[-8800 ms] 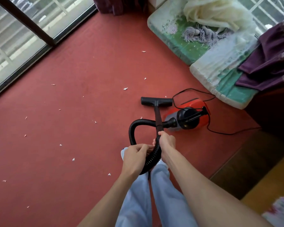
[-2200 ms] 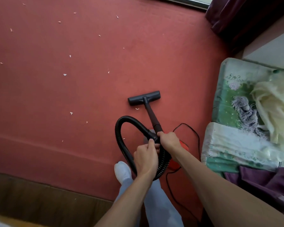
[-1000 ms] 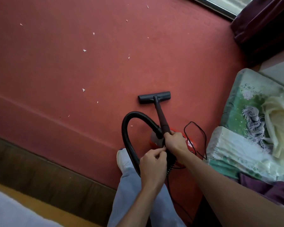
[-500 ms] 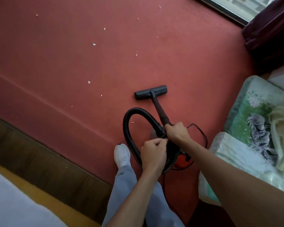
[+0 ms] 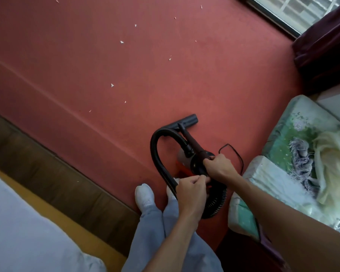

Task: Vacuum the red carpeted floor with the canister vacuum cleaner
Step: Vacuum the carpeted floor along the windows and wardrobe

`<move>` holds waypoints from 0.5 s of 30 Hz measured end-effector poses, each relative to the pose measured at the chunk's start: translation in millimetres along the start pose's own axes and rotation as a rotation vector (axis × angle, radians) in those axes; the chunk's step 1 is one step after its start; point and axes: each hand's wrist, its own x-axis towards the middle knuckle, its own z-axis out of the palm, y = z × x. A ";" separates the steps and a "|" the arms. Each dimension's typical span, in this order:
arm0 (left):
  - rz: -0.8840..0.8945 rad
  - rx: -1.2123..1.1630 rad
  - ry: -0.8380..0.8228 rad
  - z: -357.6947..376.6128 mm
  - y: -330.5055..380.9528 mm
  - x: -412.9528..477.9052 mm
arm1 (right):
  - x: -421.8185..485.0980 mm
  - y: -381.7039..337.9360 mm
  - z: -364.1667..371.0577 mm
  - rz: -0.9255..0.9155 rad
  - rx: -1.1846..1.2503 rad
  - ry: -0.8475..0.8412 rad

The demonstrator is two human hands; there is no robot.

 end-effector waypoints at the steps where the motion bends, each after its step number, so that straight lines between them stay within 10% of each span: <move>1: -0.001 -0.021 -0.010 0.1 -0.5 -4.2 | -2.6 1.6 -0.9 0.001 -0.025 -0.001; 15: -0.076 -0.141 -0.075 -13.3 -13.7 -38.9 | -33.7 16.2 4.6 -0.055 -0.213 -0.100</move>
